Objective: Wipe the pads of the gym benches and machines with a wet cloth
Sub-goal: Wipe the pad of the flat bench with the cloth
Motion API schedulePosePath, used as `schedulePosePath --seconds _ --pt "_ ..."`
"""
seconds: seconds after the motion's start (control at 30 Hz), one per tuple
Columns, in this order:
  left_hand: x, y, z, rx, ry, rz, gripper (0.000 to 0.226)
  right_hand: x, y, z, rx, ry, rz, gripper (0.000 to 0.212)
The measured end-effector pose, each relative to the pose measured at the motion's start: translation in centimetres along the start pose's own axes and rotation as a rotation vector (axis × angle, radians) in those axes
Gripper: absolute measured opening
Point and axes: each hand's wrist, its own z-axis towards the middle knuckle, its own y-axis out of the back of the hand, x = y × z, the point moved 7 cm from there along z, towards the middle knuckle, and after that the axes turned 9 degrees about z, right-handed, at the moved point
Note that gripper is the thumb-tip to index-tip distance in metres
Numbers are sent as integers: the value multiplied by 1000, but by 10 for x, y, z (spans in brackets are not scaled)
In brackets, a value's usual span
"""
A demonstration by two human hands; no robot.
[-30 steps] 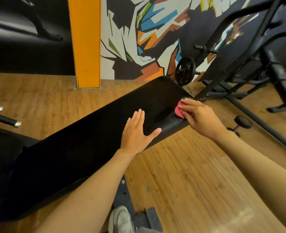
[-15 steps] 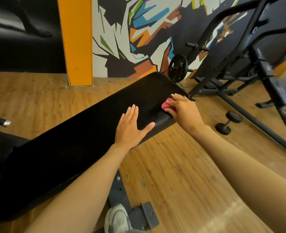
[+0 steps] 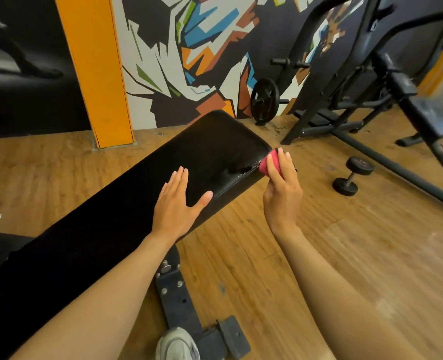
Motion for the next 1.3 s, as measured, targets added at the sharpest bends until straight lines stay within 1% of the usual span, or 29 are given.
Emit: schedulePosePath --seconds 0.07,0.13,0.23,0.33,0.4,0.47,0.53,0.6,0.67,0.77,0.83,0.87,0.9,0.97,1.03,1.1,1.2,1.23,1.3 --pt "-5 2 0 -45 -69 22 95 -4 -7 -8 -26 -37 58 60" --pt "-14 4 -2 -75 -173 54 84 -5 -14 -14 -83 -66 149 54" --pt "-22 3 -6 -52 -268 68 72 4 -27 -36 -159 -150 258 49" --pt "-22 3 -7 -30 -260 4 65 22 -45 -65 -114 -139 279 54" --pt "-21 4 -7 -31 -247 -10 62 18 -48 -63 -106 -117 304 56" --pt "-21 3 -6 -32 -249 -14 60 2 -44 -46 -159 -151 317 54" --pt "-21 3 -6 -42 -248 -15 58 -15 -36 -26 -225 -232 363 53" --pt "-20 3 -6 -49 -244 -9 57 -16 -36 -19 -260 -284 412 54" --pt "-21 3 -6 -45 -241 -3 57 2 -43 -33 -236 -254 406 55" --pt "-22 3 -5 -48 -236 11 60 38 -60 -77 -105 -88 350 56" --pt "-21 4 -6 -49 -237 6 59 37 -63 -79 -54 -8 334 59" --pt "-21 4 -6 -49 -241 1 58 29 -59 -68 -73 -16 337 59" --pt "-20 3 -6 -49 -245 -3 57 18 -52 -52 -115 -68 360 58" --pt "-21 3 -6 -45 -250 -15 55 -7 -39 -20 -209 -243 444 55" --pt "-20 4 -6 -45 -242 -22 54 -9 -37 -12 -251 -325 499 53" --pt "-20 4 -5 -52 -238 -15 54 11 -46 -33 -222 -278 467 54" --pt "-20 5 -6 -63 -226 0 53 44 -66 -80 -95 -170 425 57" --pt "-20 5 -6 -64 -224 1 53 46 -68 -84 -72 -139 421 56" --pt "-20 5 -6 -64 -226 -3 53 36 -64 -71 -77 -113 423 54"
